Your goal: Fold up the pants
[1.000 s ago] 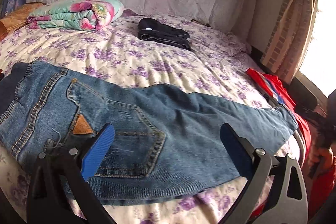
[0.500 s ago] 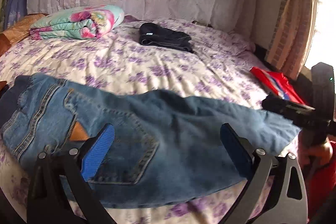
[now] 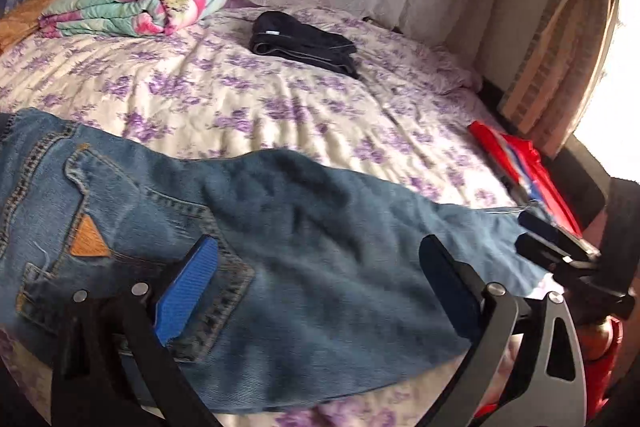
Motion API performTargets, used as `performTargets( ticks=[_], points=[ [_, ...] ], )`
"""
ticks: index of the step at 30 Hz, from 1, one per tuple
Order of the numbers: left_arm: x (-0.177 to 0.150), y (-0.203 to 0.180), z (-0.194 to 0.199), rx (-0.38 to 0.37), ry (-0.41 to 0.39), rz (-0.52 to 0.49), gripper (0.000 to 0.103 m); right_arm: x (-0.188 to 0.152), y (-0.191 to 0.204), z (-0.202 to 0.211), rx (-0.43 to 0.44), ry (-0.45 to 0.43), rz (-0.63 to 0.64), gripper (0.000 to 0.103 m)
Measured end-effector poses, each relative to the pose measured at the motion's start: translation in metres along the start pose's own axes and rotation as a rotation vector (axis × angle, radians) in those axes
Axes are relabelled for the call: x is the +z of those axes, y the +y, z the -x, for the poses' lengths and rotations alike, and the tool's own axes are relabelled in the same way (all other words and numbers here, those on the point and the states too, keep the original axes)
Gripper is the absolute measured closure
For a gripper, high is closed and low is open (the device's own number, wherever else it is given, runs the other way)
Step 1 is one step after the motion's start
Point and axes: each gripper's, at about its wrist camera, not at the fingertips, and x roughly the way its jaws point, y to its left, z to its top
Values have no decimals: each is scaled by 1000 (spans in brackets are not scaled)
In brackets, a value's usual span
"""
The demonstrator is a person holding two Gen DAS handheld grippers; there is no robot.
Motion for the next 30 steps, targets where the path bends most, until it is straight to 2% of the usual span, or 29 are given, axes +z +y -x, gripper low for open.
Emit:
performTargets(
  ticks=[2,3,4,5,6,7,8,9,11,13,15,17,18,19,21,24,26,28,30],
  points=[
    [-4,-12,-17,-15,47,-17,5,-20,-25,-21,-64,126,-36,8],
    [-12,-20,-32,47,70,-62,5,-30,-31,-25,-28,122,-35,8],
    [-21,-35,-42,152,70,-166,5,-34,-31,-18,-21,71,-20,8],
    [-27,-51,-45,240,77,-255,5,-34,-29,-14,-37,75,-21,8],
    [-29,-63,-42,291,51,-315,5,-34,-28,-8,-37,72,-32,8],
    [-31,-70,-38,310,30,-347,5,-34,-30,4,2,42,-54,8],
    [-31,-73,-33,307,24,-358,5,-35,-35,18,41,0,-84,8],
    [-30,-76,-26,273,20,-350,5,-36,-42,31,53,-34,-118,8],
    [-27,-81,-9,146,-15,-317,5,-41,-64,57,22,-82,-208,8],
    [-24,-90,-1,47,-56,-293,5,-50,-91,75,-14,-91,-324,8],
    [-23,-100,-10,-8,-47,-294,5,-61,-118,81,-3,-76,-456,8],
    [-28,-105,-43,1,38,-303,5,-73,-140,76,3,-54,-580,8],
    [-35,-103,-68,37,120,-302,5,-78,-148,71,11,-48,-624,8],
    [-35,-105,-72,60,144,-305,5,-81,-152,66,16,-51,-647,8],
    [-35,-106,-61,36,98,-314,5,-78,-152,61,-6,-56,-656,8],
    [-38,-94,-52,-9,82,-273,5,-72,-154,51,-7,-69,-685,3],
    [-38,-82,-37,1,52,-229,5,-69,-155,44,-18,-67,-692,3],
    [-38,-65,-12,48,-1,-212,5,-66,-156,40,-22,-79,-683,3],
    [-39,-41,20,159,-82,-188,5,-64,-155,36,-42,-93,-655,3]
  ],
)
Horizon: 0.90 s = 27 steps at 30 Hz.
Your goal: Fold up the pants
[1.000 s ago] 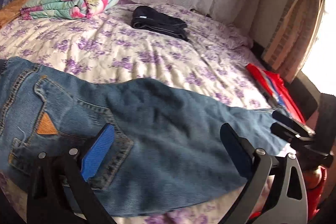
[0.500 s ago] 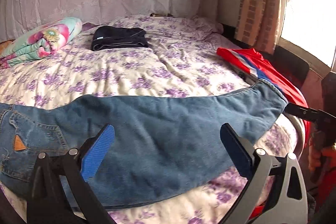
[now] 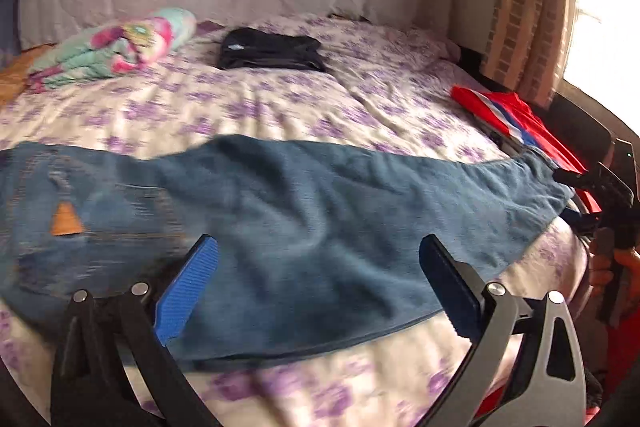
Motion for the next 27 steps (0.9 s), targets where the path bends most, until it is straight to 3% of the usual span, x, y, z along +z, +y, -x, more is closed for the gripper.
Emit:
performTargets(
  ticks=[4,5,7,9,11,13,15,20,24,27],
  points=[
    [-12,75,45,212,-39,151,5,-7,9,-5,-65,-63,82,3],
    [-19,97,56,231,-45,240,5,-10,13,-7,-91,-78,113,3],
    [-33,136,74,187,-77,441,5,-15,18,-7,-144,-114,153,14],
    [-45,168,78,87,-90,620,5,-13,14,-5,-140,-114,118,66],
    [-49,185,79,6,-104,707,5,-7,8,-3,-59,-86,17,81],
    [-45,188,81,-9,-128,709,5,-4,18,5,-60,-110,23,84],
    [-37,187,85,18,-156,675,5,-2,48,15,-81,-156,109,86],
    [-28,190,101,55,-208,621,5,-18,157,33,-85,-256,462,86],
    [-27,206,115,35,-230,667,5,-68,241,15,-85,-247,794,86],
    [-29,219,125,31,-254,700,5,-121,280,-25,-79,-150,1001,86]
  ],
)
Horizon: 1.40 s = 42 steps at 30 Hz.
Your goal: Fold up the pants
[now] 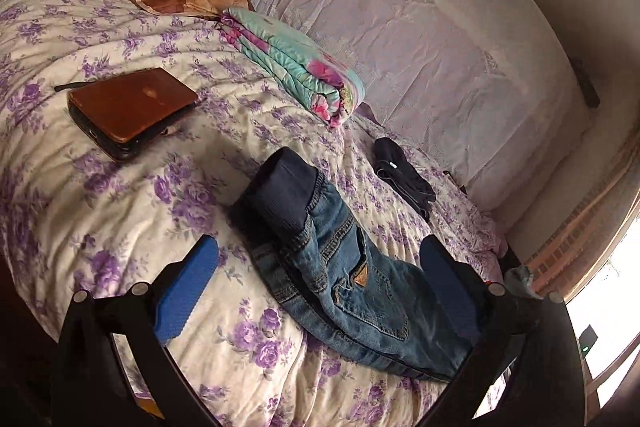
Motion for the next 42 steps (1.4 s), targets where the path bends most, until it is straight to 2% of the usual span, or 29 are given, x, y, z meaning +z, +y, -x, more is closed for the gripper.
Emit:
performTargets(
  ticks=[2,4,6,9,13,14,15,16,18,19,20,22,23,24,26,29,31,33,34,35,37,39,41,42],
  points=[
    [3,4,3,-3,-9,14,5,-8,38,-25,48,76,91,87],
    [4,6,3,-8,-6,23,5,-19,60,-39,10,102,156,86],
    [3,4,2,-16,6,13,5,-21,64,-36,-7,95,174,86],
    [-2,0,-2,-8,14,-17,5,-19,57,-27,21,111,152,86],
    [-8,-1,-15,-2,62,-28,5,-17,63,-10,19,65,176,86],
    [-10,-1,-17,-3,73,-26,5,-19,69,-12,3,73,211,86],
    [-11,-1,-20,-4,82,-24,5,-23,76,-21,-2,108,260,76],
    [-13,-2,-23,-4,92,-25,5,-30,86,-30,-20,147,330,71],
    [-16,-3,-26,0,111,-32,5,-35,97,-23,-78,109,413,71],
    [-17,-4,-27,3,116,-39,5,-33,97,-19,-60,132,421,71],
    [-17,-5,-27,5,116,-47,5,-29,93,-12,-20,148,411,70],
    [-18,-7,-26,15,108,-59,5,-18,76,12,116,119,335,53],
    [-18,-6,-27,17,107,-61,5,-11,67,27,180,76,278,36],
    [-19,-6,-28,17,110,-59,5,-3,56,41,214,35,218,30],
    [-20,-4,-31,15,122,-45,5,13,40,51,217,-12,122,30],
    [-24,-3,-39,4,160,-24,5,30,21,28,109,-29,-8,30],
    [-26,-5,-39,-1,168,-27,5,29,12,-15,74,56,-83,30],
    [-26,-7,-39,5,162,-43,5,10,17,-73,115,288,-116,28],
    [-26,-8,-39,12,159,-50,5,1,21,-84,132,309,-134,28],
    [-25,-7,-39,19,156,-53,5,0,19,-80,136,281,-147,28],
    [-25,-4,-40,26,159,-44,5,3,15,-69,164,296,-153,28],
    [-25,1,-42,23,168,-22,5,4,6,-42,197,230,-196,28],
    [-25,2,-43,21,171,-19,5,6,5,-20,198,175,-168,28],
    [-25,1,-43,22,169,-23,5,7,6,-17,203,168,-140,24]
  ],
)
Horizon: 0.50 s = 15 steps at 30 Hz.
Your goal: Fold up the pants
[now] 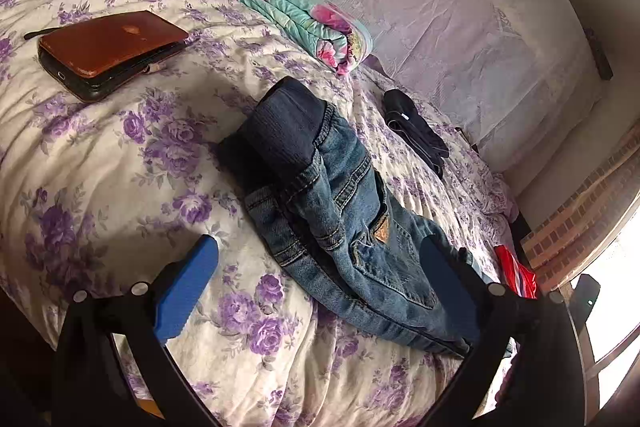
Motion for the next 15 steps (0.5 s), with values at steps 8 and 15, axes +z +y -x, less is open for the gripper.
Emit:
performTargets(
  ticks=[8,15],
  points=[
    [0,5,0,-25,12,13,5,-26,-8,-3,67,14,-53,12],
    [3,17,-1,-89,35,66,5,-30,-37,-1,51,48,-91,9]
  ],
)
